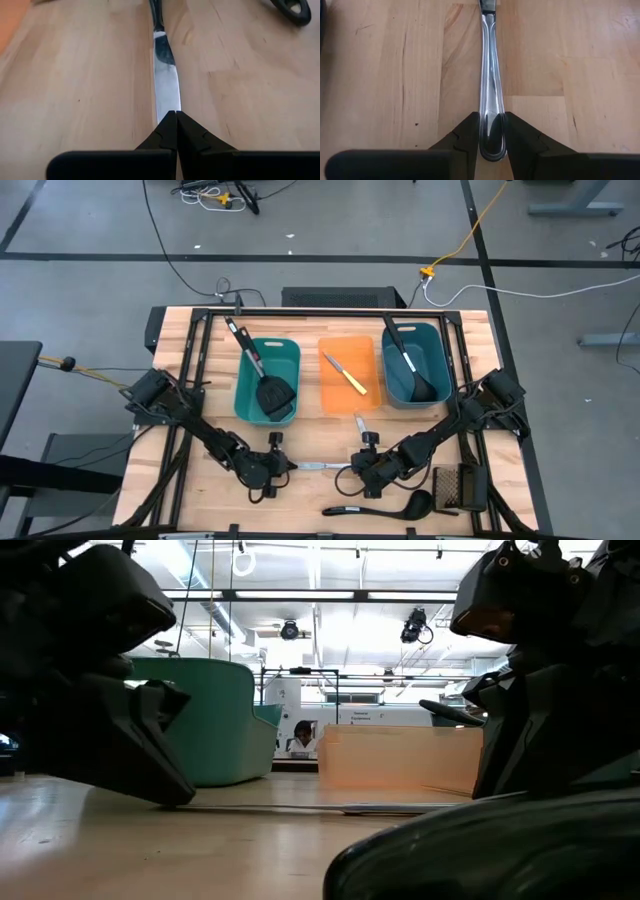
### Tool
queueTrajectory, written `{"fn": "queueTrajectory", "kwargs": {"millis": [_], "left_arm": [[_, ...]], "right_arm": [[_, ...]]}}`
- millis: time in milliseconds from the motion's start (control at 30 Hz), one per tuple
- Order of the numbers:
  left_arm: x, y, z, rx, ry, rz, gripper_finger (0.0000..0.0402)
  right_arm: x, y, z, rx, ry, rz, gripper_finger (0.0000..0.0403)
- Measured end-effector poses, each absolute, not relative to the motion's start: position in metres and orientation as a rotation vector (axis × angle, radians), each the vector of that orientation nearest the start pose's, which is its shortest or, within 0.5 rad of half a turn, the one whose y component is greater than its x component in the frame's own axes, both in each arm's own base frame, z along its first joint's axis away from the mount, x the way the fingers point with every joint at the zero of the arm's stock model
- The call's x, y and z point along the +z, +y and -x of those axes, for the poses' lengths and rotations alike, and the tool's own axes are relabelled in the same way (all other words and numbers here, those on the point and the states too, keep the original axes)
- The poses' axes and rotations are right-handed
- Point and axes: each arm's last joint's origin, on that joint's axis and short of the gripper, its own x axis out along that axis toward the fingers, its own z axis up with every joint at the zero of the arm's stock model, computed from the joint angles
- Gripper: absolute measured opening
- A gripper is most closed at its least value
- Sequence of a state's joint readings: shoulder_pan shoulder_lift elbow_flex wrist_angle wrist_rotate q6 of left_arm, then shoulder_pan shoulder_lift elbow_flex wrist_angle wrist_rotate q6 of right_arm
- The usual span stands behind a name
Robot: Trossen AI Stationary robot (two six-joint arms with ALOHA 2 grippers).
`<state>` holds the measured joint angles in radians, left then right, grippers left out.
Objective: Pick & Place Kitchen Items
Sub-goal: Put the left silver knife into the orange bin
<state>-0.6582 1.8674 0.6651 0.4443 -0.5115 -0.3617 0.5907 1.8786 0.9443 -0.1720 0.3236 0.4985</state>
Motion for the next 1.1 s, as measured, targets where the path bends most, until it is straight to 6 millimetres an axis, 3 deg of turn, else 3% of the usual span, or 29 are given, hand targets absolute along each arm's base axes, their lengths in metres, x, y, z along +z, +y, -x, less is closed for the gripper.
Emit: {"fn": "queueTrajectory", "kwargs": {"millis": [333, 633, 767, 900, 1100], "left_arm": [[0.081, -0.175, -0.252, -0.015, 0.698, 0.014, 0.0001], [0.075, -0.173, -0.253, -0.012, 0.721, 0.037, 0.0001], [0.073, -0.171, -0.253, -0.014, 0.724, 0.055, 0.0001], [0.073, -0.171, -0.252, -0.029, 0.730, 0.057, 0.0001], [0.071, -0.168, -0.249, -0.038, 0.710, 0.081, 0.0000]], "right_arm": [[0.109, 0.180, -0.286, 0.015, 1.021, 0.023, 0.0094], [0.109, 0.174, -0.288, 0.024, 1.063, -0.028, 0.0179], [0.109, 0.172, -0.290, 0.043, 1.080, -0.050, 0.0197], [0.108, 0.170, -0.290, 0.046, 1.096, -0.058, 0.0190], [0.107, 0.165, -0.288, 0.026, 1.158, -0.092, 0.0147]]}}
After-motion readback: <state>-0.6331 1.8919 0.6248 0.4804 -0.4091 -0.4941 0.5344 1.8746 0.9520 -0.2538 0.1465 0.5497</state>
